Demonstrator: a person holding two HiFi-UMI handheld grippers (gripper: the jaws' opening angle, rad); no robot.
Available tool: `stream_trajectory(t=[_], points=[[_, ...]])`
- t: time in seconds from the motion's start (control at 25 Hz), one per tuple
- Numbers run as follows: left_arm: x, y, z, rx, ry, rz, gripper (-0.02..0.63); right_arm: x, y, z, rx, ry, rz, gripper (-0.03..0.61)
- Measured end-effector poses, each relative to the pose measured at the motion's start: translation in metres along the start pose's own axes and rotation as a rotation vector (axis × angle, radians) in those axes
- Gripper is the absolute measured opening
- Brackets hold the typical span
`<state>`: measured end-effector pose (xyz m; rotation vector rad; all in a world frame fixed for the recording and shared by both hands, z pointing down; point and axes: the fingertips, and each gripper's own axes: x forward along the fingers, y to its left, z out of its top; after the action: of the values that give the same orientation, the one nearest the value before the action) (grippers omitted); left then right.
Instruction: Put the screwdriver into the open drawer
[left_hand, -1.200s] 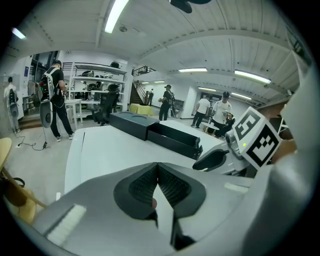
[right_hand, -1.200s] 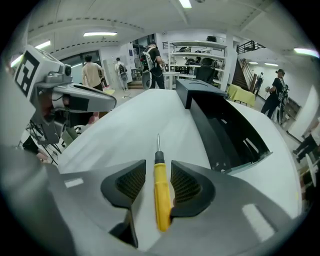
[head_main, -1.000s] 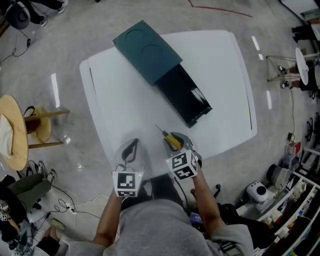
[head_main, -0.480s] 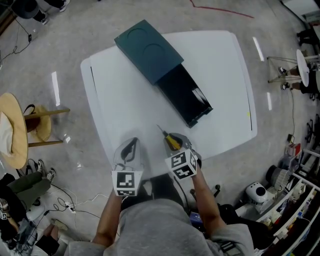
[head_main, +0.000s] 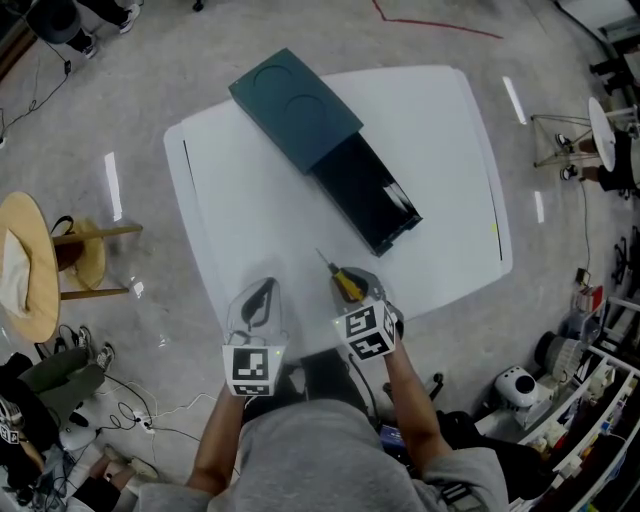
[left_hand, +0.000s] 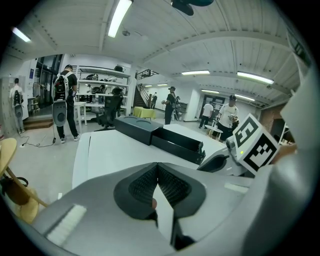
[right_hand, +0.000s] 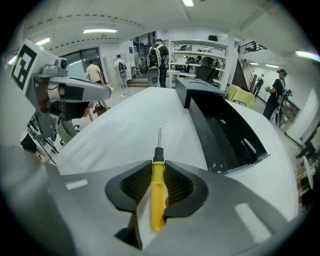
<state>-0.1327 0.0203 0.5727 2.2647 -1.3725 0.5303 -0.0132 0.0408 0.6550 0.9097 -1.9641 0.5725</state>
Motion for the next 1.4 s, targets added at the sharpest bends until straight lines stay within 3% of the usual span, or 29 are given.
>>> stream_trajectory(t=[0.8,1.2,1.4], points=[[-0.029,-0.008,0.047,0.061,-0.086,-0.025,0.011,-0.061,-0.008,0.05,0.032,-0.186,-0.111,0.083],[-0.047,-0.036,0.087,0.131,-0.163,-0.064,0.011,-0.123,-0.018,0.07,0.071,-0.317,-0.202,0.083],[-0.055,-0.032,0.11,0.156,-0.212,-0.047,0.011,-0.146,-0.018,0.081,0.08,-0.373,-0.235,0.083]])
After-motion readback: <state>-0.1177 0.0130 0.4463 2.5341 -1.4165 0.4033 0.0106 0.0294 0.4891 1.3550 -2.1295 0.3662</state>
